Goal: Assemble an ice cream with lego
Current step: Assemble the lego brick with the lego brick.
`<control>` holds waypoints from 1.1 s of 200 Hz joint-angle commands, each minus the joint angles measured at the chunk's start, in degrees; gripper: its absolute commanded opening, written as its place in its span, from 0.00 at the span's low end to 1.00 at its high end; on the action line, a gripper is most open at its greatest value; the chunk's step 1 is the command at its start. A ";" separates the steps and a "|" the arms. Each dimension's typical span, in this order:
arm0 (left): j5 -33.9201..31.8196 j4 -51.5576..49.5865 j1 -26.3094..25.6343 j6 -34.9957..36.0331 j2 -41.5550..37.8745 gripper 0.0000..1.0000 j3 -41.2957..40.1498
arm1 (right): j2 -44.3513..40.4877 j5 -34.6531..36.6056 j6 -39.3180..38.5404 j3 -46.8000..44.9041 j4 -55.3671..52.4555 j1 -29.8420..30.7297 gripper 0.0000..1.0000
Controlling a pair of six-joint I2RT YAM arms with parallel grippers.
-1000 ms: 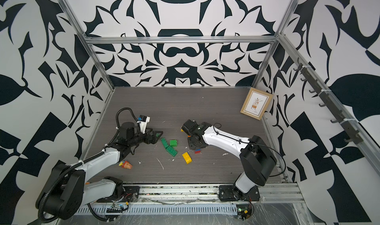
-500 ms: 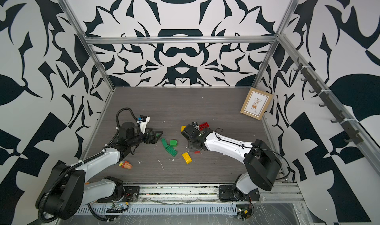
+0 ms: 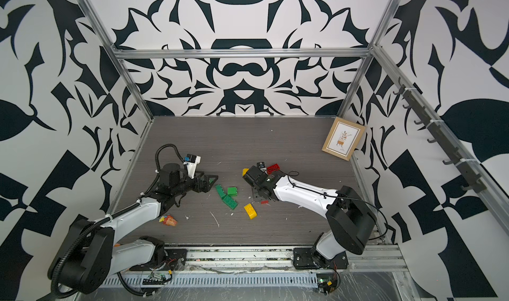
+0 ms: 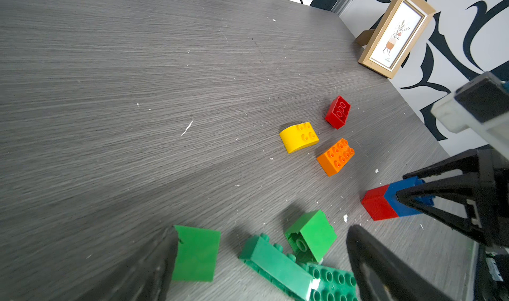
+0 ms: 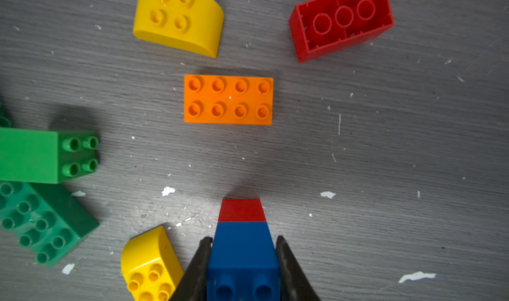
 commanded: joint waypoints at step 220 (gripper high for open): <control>-0.36 0.56 -0.15 0.18 0.79 0.99 -0.17 | -1.11 2.40 -6.24 1.12 -4.53 -2.66 0.42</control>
